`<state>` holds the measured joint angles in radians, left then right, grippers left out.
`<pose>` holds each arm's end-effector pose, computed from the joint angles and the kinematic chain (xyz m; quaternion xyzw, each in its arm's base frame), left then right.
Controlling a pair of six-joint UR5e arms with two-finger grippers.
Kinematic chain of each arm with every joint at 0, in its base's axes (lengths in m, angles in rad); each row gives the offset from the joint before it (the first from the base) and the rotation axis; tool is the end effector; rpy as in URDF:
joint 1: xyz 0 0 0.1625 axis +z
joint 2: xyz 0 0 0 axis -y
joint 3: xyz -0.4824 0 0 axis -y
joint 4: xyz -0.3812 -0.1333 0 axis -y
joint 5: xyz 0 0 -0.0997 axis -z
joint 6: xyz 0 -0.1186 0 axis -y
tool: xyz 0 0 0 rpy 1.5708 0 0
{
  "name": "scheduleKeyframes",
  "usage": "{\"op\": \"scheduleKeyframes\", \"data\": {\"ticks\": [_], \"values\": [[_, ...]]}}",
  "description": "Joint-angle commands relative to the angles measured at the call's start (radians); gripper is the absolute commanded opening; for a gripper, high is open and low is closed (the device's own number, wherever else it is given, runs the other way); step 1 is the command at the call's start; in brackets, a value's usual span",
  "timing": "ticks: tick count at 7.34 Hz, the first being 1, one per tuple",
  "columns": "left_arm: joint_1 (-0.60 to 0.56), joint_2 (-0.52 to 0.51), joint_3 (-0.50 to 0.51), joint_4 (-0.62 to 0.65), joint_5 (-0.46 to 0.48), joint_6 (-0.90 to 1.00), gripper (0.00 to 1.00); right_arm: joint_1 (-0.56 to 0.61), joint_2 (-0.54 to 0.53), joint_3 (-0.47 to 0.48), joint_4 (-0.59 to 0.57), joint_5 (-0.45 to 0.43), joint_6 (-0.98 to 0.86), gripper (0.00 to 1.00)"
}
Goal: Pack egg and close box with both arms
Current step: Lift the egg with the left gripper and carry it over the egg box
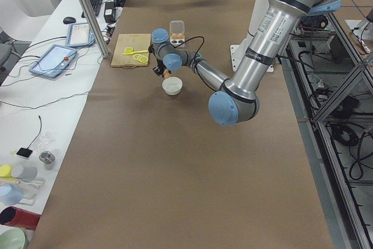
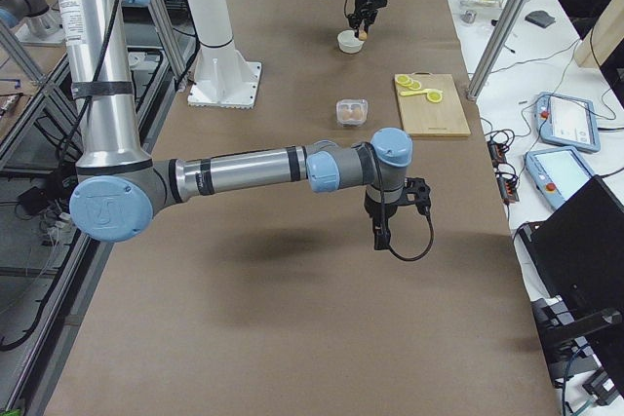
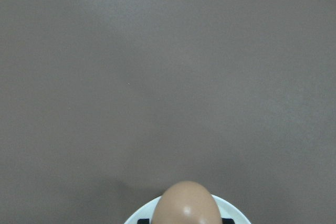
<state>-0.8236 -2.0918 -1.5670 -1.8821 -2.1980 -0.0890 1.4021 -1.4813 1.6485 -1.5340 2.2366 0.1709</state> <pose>0.4355 -0.5639 0.3838 0.2352 0.4135 0.3989 0.7839 -0.0307 -0.5380 0.6507 0.0399 -0.3367 -0.0322 0.9402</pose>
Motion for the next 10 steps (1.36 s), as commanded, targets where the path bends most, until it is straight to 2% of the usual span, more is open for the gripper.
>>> {"op": "scheduleKeyframes", "data": {"ticks": [1, 5, 10], "values": [[-0.006, -0.048, 0.001, 0.003, 0.0, -0.014, 0.45, 0.0, -0.001, -0.001, 0.0, 0.0, -0.002, 1.0], [0.003, -0.19, 0.088, -0.005, 0.003, -0.141, 0.44, -0.002, 0.001, -0.001, 0.0, 0.002, -0.004, 1.0], [0.081, -0.319, 0.168, -0.012, 0.012, -0.221, 0.4, -0.003, 0.001, 0.001, 0.0, 0.003, -0.004, 1.0]]}}
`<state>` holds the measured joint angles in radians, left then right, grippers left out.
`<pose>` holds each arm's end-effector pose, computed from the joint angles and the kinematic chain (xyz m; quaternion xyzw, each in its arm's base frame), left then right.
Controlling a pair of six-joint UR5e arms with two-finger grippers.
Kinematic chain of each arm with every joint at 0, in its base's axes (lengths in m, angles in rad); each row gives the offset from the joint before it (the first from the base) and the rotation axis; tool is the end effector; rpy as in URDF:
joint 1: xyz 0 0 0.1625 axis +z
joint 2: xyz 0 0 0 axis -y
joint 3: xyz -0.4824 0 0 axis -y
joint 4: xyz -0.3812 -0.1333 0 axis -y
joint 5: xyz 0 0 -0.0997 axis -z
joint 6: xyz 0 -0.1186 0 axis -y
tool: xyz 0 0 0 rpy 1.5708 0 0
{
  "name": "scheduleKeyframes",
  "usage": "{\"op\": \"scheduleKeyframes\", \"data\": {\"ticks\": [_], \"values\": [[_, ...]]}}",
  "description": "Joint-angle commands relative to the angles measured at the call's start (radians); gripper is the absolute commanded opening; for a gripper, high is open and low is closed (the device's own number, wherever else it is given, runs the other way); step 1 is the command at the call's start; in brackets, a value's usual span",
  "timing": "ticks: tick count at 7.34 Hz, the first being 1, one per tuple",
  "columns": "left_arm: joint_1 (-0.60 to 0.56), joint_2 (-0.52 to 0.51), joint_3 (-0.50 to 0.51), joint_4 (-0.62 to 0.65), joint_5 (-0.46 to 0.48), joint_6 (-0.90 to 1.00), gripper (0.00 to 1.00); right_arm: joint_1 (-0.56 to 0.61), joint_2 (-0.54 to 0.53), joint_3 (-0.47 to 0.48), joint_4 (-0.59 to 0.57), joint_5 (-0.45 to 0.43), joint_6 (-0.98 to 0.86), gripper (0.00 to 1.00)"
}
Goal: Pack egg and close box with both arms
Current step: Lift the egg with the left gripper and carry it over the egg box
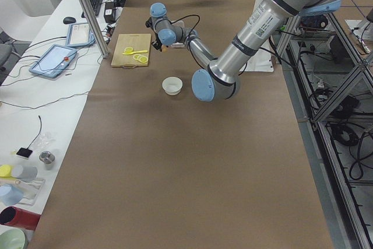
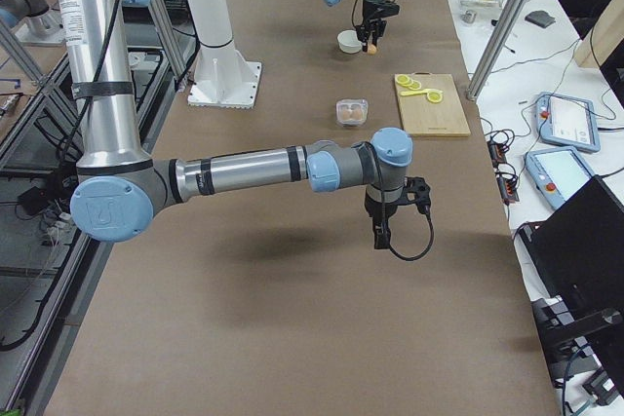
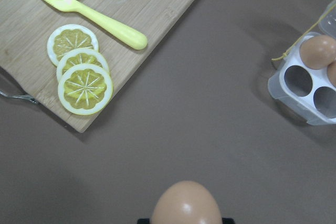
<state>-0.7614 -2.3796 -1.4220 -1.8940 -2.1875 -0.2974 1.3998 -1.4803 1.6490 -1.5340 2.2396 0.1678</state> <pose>0.5243 -0.5891 0.2325 0.2420 0.4640 0.3513 0.7763 -0.0323 -0.5383 0.6497 0.0405 -0.3381 -0.0352 0.9396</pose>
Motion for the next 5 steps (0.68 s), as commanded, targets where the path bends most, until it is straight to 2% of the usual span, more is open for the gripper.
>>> {"op": "scheduleKeyframes", "data": {"ticks": [1, 3, 5], "values": [[0.046, -0.065, 0.059, -0.002, 0.006, -0.029, 0.4, -0.001, 0.0, 0.0, 0.0, 0.0, 0.001, 1.0], [0.106, -0.076, 0.069, -0.008, 0.092, -0.037, 0.39, -0.004, 0.0, -0.003, 0.0, -0.001, 0.001, 1.0], [0.131, -0.117, 0.086, -0.013, 0.095, -0.06, 0.38, -0.005, 0.0, -0.003, 0.0, -0.001, 0.001, 1.0]]}}
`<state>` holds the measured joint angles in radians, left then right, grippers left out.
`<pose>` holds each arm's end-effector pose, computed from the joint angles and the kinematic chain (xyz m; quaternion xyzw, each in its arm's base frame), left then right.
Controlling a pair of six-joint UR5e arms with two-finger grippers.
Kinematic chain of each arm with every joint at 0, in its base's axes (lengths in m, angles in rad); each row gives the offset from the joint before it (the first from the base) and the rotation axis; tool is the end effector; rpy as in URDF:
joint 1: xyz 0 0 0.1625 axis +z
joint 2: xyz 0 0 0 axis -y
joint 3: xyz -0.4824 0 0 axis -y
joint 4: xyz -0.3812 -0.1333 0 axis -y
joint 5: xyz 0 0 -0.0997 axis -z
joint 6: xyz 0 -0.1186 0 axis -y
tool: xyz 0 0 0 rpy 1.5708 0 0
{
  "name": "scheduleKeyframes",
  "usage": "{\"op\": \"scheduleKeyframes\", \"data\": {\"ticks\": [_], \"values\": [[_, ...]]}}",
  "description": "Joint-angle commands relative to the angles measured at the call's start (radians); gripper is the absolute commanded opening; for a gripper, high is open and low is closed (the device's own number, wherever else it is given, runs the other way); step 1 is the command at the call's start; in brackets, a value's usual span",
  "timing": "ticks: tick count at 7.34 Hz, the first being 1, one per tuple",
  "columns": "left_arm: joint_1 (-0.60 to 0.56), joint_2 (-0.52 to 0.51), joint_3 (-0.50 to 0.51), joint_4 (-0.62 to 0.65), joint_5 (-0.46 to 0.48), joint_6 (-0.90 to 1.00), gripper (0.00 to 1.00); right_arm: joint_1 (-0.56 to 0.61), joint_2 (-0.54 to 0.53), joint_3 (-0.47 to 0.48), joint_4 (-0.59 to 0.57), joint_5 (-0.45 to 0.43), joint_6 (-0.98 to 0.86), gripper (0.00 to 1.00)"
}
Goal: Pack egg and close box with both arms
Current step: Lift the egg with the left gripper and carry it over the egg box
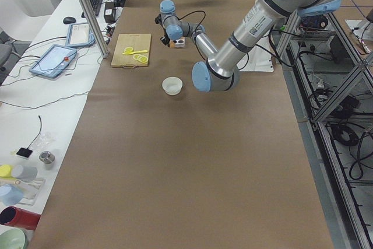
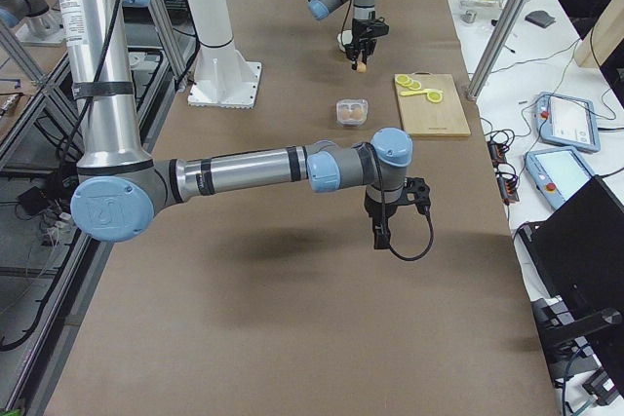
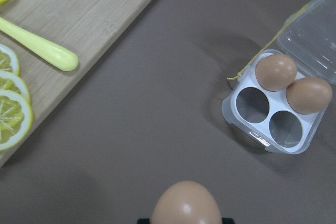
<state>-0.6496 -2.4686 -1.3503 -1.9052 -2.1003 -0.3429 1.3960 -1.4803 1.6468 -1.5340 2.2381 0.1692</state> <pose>0.6038 -0.5508 0.1941 0.2421 0.4610 0.3623 0.7731 -0.0342 -0.5382 0.6509 0.0387 -0.3374 -0.0359 0.9399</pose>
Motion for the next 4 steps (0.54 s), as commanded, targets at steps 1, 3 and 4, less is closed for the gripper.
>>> {"op": "scheduleKeyframes", "data": {"ticks": [1, 3, 4], "values": [[0.028, -0.064, 0.042, -0.003, 0.008, -0.03, 0.36, -0.002, 0.0, 0.001, 0.0, 0.0, 0.0, 1.0], [0.041, -0.098, 0.068, -0.002, 0.009, -0.042, 0.34, -0.002, -0.002, 0.001, 0.0, 0.0, 0.0, 1.0], [0.041, -0.139, 0.113, -0.003, 0.011, -0.048, 0.34, -0.002, -0.002, 0.001, 0.0, 0.0, 0.001, 1.0]]}}
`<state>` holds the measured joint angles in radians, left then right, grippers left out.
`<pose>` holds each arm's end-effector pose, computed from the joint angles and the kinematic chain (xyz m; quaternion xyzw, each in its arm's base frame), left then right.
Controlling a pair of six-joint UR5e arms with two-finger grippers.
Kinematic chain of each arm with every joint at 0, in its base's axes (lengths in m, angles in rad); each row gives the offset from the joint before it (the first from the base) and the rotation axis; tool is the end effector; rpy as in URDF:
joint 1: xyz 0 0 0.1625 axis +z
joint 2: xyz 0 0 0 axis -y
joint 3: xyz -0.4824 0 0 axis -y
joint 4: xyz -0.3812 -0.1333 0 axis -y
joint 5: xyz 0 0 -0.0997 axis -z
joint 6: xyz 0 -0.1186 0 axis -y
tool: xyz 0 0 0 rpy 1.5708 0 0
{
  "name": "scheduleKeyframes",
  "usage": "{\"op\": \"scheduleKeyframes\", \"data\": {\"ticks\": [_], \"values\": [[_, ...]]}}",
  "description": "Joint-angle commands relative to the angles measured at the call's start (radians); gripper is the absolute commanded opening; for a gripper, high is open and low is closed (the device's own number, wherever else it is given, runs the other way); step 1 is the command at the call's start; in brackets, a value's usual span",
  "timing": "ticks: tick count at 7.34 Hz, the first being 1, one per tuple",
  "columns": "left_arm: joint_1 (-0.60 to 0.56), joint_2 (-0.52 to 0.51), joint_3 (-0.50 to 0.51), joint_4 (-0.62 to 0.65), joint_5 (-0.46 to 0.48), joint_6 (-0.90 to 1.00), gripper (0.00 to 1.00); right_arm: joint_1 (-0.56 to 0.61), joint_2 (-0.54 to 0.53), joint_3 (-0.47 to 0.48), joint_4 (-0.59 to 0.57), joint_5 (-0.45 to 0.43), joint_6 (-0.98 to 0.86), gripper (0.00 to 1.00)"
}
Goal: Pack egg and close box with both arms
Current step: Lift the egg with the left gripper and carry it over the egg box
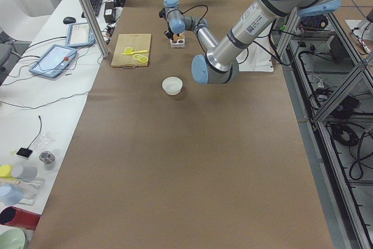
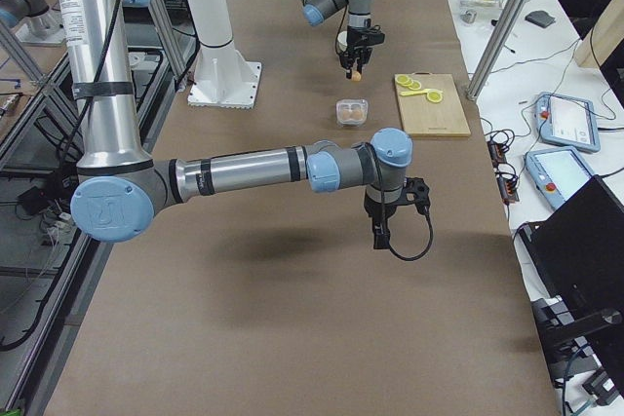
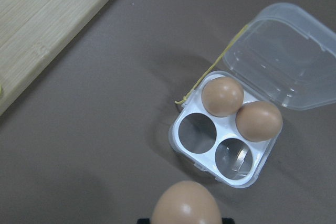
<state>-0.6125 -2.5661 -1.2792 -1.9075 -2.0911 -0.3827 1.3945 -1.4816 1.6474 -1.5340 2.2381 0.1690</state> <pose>0.6401 -0.5406 0.1444 0.2377 0.4733 0.3606 0.7677 -0.0349 -0.5376 0.6513 0.0382 -0.3374 -0.0365 0.9399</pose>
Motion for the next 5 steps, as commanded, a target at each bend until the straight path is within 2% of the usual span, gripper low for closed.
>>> {"op": "scheduleKeyframes", "data": {"ticks": [1, 2, 5], "values": [[0.014, -0.078, 0.091, -0.008, 0.053, -0.008, 0.33, 0.0, 0.0, -0.001, 0.0, 0.0, 0.001, 1.0], [0.032, -0.098, 0.137, -0.042, 0.103, -0.008, 0.33, 0.0, 0.0, -0.004, 0.0, 0.0, 0.0, 1.0], [0.048, -0.109, 0.167, -0.05, 0.106, -0.008, 0.3, 0.0, 0.0, -0.003, 0.0, 0.0, 0.001, 1.0]]}}
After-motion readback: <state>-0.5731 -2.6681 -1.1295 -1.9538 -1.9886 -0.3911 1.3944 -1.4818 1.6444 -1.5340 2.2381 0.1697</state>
